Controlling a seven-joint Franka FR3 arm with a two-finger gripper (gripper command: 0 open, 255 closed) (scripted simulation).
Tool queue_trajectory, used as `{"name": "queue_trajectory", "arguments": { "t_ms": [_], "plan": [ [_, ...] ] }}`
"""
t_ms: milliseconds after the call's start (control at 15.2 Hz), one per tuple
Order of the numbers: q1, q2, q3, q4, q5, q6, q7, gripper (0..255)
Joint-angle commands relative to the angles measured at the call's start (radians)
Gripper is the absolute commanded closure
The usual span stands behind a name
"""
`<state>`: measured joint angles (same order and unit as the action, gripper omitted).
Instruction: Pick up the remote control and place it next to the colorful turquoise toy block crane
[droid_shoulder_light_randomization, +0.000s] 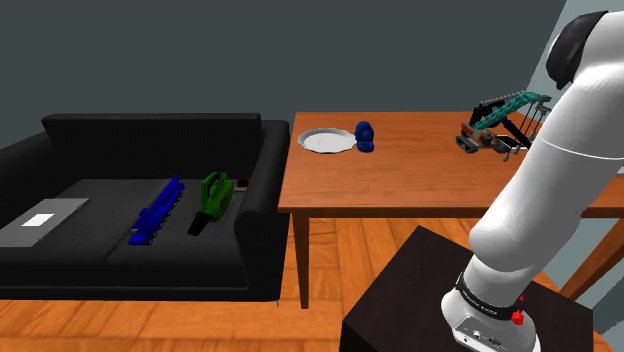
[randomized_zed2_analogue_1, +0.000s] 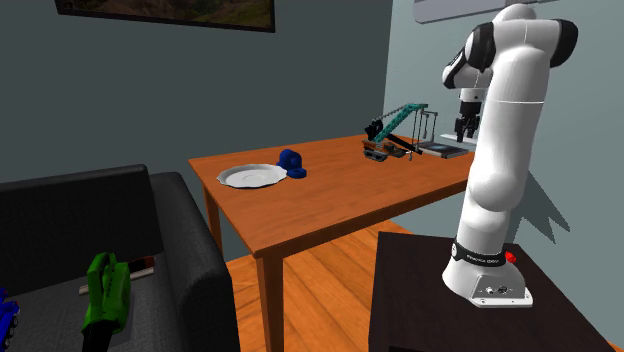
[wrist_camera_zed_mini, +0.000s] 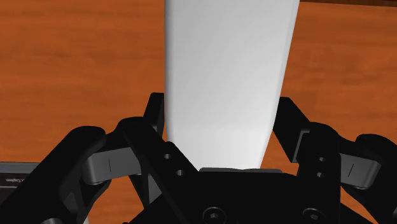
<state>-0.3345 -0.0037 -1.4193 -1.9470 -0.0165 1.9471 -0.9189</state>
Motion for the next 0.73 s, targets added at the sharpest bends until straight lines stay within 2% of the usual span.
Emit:
{"name": "queue_trajectory", "arguments": {
  "t_ms": [0,660],
  "plan": [
    [-0.005,0.031,-0.005,-0.022,0.034,0.027,-0.022,255],
    [-0.13,0.182,0.082,-0.107,0.204,0.143,-0.143,255]
  ]
}}
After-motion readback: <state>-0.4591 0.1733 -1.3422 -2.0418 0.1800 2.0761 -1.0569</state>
